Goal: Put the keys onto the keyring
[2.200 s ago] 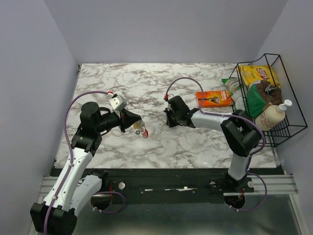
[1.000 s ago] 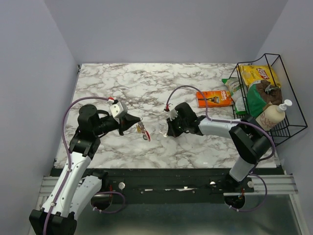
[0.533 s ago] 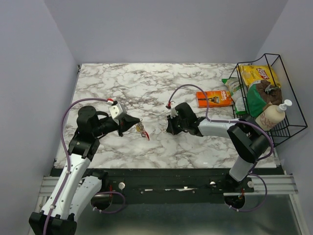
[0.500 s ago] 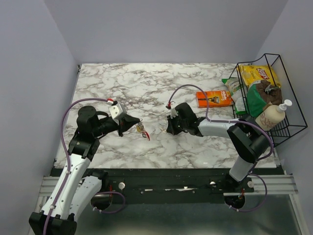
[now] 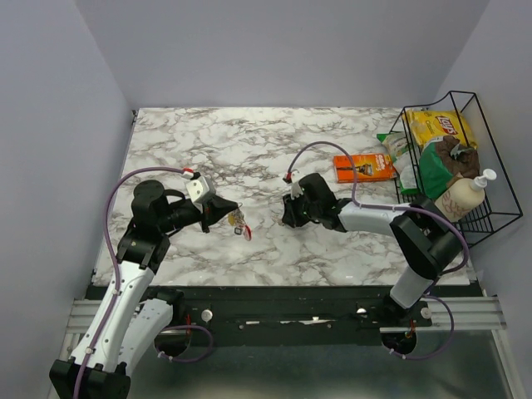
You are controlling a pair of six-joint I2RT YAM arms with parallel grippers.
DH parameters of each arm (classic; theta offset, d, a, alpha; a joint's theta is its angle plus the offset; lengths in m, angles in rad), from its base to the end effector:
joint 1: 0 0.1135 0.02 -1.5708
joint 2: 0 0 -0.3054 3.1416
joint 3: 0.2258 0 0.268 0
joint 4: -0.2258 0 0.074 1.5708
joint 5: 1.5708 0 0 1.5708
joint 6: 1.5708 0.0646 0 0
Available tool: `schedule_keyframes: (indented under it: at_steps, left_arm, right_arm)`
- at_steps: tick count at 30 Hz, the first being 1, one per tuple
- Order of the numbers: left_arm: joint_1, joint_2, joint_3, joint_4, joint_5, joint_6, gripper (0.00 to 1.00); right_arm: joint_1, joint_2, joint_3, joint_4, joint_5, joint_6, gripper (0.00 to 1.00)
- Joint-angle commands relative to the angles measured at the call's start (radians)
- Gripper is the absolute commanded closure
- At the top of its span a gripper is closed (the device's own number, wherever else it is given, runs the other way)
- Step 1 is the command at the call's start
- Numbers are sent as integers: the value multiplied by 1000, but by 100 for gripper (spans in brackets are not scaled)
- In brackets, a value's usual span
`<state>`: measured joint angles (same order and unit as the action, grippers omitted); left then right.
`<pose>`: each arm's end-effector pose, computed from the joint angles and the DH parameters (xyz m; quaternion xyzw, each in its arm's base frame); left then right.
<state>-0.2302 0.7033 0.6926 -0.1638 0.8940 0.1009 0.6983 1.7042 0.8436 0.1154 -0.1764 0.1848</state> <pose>0.1459 -0.0859 0.3483 0.3879 0.6355 -0.3679 0.5570 0.2819 0.2514 0.1640 -0.2659 0.8736 0.2437 0.3268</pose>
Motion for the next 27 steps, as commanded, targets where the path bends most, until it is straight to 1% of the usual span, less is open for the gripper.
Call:
schedule_keyframes:
  at_steps: [1,9,18,27]
  left_arm:
    - [5,-11,-7,18,16,3,100]
    - [5,-11,-11,12,14,10,100]
    - [5,-13,-21,9,11,13,100]
    - [5,-8,-21,4,8,22,100]
  right_arm:
    - [0,-43,-21,12,32,-1,67]
    - [0,-71,-41,13,25,2,66]
    - [0,-35,-34,12,12,16,67]
    - [1,-2,-18,7,-9,22,70]
